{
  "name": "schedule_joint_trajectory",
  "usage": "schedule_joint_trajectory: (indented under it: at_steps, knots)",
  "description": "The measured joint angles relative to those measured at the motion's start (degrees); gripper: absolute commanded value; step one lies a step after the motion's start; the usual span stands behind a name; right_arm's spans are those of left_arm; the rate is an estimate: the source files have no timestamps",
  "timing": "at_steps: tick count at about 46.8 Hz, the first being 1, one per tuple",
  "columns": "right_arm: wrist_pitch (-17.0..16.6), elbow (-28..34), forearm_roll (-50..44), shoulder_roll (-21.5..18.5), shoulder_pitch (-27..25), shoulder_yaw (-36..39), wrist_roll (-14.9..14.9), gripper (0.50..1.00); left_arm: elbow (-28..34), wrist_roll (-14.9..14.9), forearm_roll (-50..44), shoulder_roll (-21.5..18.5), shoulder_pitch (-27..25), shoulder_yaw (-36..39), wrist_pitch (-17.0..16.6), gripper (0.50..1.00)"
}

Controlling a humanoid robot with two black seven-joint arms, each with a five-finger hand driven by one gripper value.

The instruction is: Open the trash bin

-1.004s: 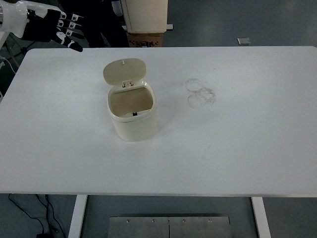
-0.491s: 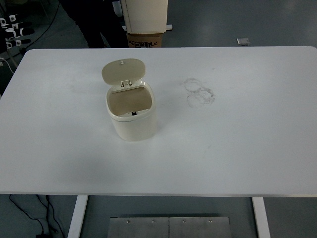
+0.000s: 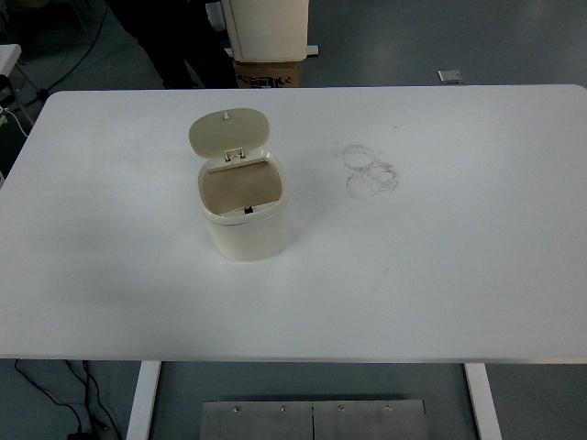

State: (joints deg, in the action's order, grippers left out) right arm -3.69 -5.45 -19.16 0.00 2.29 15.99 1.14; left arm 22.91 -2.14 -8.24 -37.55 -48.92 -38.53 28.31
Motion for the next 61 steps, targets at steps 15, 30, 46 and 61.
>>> schedule_joint_trajectory:
  at_steps: [15,30,46,61]
  knots:
    - [0.0,0.0,0.0,0.0,0.0,0.0,0.0,0.991,-3.4,-2.5,-8.9,2.5,3.0,-1.1,0.3,1.0]
    - [0.0,0.0,0.0,0.0,0.0,0.0,0.0,0.991,-3.5,-2.7,-18.3,3.7,7.0,-1.3,0.3,1.0]
    - [0.0,0.0,0.0,0.0,0.0,0.0,0.0,0.991,-3.5,-2.8,-19.9,6.3,11.0,-4.4,0.3,1.0]
    - [0.0,0.0,0.0,0.0,0.0,0.0,0.0,0.991,-3.6,-2.8,-19.8,6.2,11.6,-5.8,0.2,1.0]
